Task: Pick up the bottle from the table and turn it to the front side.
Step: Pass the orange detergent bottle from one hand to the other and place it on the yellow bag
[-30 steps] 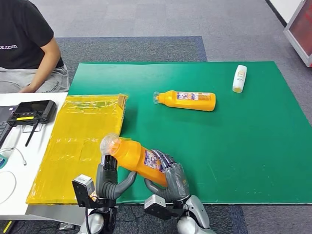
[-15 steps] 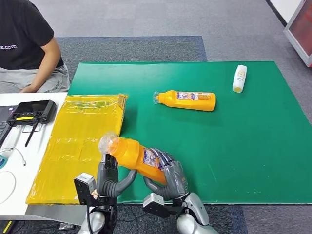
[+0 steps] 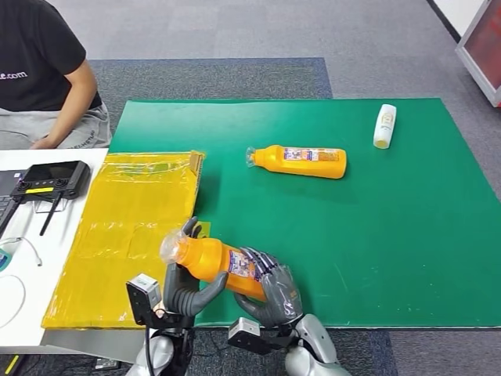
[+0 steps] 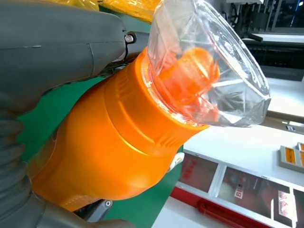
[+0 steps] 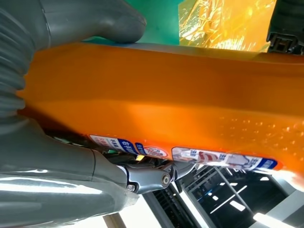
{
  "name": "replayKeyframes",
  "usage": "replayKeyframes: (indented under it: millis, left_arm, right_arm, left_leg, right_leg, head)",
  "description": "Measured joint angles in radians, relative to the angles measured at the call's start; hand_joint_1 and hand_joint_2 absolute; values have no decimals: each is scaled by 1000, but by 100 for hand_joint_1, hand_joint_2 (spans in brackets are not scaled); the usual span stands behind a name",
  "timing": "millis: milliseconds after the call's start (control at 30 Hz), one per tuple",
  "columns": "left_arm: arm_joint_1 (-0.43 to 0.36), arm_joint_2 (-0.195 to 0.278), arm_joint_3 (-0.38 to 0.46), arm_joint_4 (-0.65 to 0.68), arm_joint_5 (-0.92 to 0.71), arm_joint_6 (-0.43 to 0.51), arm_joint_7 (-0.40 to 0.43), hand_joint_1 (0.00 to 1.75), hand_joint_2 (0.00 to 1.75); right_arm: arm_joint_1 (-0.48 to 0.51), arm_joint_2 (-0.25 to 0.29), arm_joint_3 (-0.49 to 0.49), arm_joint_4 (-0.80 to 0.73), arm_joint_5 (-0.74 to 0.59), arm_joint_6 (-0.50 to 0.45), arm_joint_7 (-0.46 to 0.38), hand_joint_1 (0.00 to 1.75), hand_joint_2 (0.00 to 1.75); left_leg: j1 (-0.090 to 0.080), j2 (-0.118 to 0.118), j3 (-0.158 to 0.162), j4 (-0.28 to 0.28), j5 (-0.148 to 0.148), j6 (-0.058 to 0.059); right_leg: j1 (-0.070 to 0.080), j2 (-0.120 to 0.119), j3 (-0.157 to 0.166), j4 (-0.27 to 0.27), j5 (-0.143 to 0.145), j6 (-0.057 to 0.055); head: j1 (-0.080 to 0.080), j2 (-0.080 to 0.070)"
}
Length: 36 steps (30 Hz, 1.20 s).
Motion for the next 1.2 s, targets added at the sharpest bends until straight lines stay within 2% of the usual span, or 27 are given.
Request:
replayKeyframes:
  millis: [167, 233, 300, 367, 700, 1067, 1100, 1133, 1200]
  left_arm:
    - [-4, 0, -2, 1, 4, 12, 0, 0, 175]
    - [-7, 0, -3, 4, 5, 18, 1, 14, 175]
    - [-11, -2, -2, 8, 8, 32, 5, 100, 175]
    - [-18, -5, 0, 16, 18, 43, 14, 173, 175]
    - [-67, -25, 12, 80, 107, 20, 64, 175, 175]
    - [-84, -35, 28, 95, 142, 11, 79, 175, 175]
    - [-84, -35, 28, 95, 142, 11, 79, 175, 175]
    - [-84, -35, 28, 95, 142, 12, 79, 175, 175]
    - [-84, -35, 28, 95, 145, 14, 79, 175, 175]
  right_arm:
    - [-10, 5, 1, 21, 0, -2, -5, 175, 175]
    - [-12, 7, 2, 28, -4, -2, -7, 175, 175]
    - [-13, 10, 3, 34, -13, 0, -10, 175, 175]
    - [-13, 13, 5, 36, -29, 8, -15, 175, 175]
    - [5, 19, 7, 6, -112, 73, -2, 174, 175]
    - [26, 19, 7, -42, -160, 107, 11, 148, 175]
    - [27, 18, 7, -43, -161, 107, 12, 141, 175]
    - [27, 18, 7, -45, -162, 108, 12, 120, 175]
    - [29, 18, 6, -48, -167, 110, 12, 65, 175]
  left_leg:
    - [0, 0, 0, 0, 0, 0]
    - [0, 0, 0, 0, 0, 0]
    - [0, 0, 0, 0, 0, 0]
    - [0, 0, 0, 0, 0, 0]
    - [0, 0, 0, 0, 0, 0]
    - [0, 0, 0, 0, 0, 0]
    - [0, 0, 0, 0, 0, 0]
    - [0, 0, 0, 0, 0, 0]
    - [0, 0, 0, 0, 0, 0]
  right_leg:
    - [0, 0, 0, 0, 0, 0]
    - [0, 0, 0, 0, 0, 0]
    - [0, 0, 0, 0, 0, 0]
    - [0, 0, 0, 0, 0, 0]
    - [0, 0, 0, 0, 0, 0]
    - [0, 0, 1, 0, 0, 0]
    - [0, 0, 1, 0, 0, 0]
    - [0, 0, 1, 0, 0, 0]
    - [0, 0, 1, 0, 0, 0]
  head:
    - [0, 0]
    - [0, 0]
    - [0, 0]
    - [0, 0]
    - [0, 0]
    - [0, 0]
    - [0, 0]
    - [0, 0]
    - [0, 0]
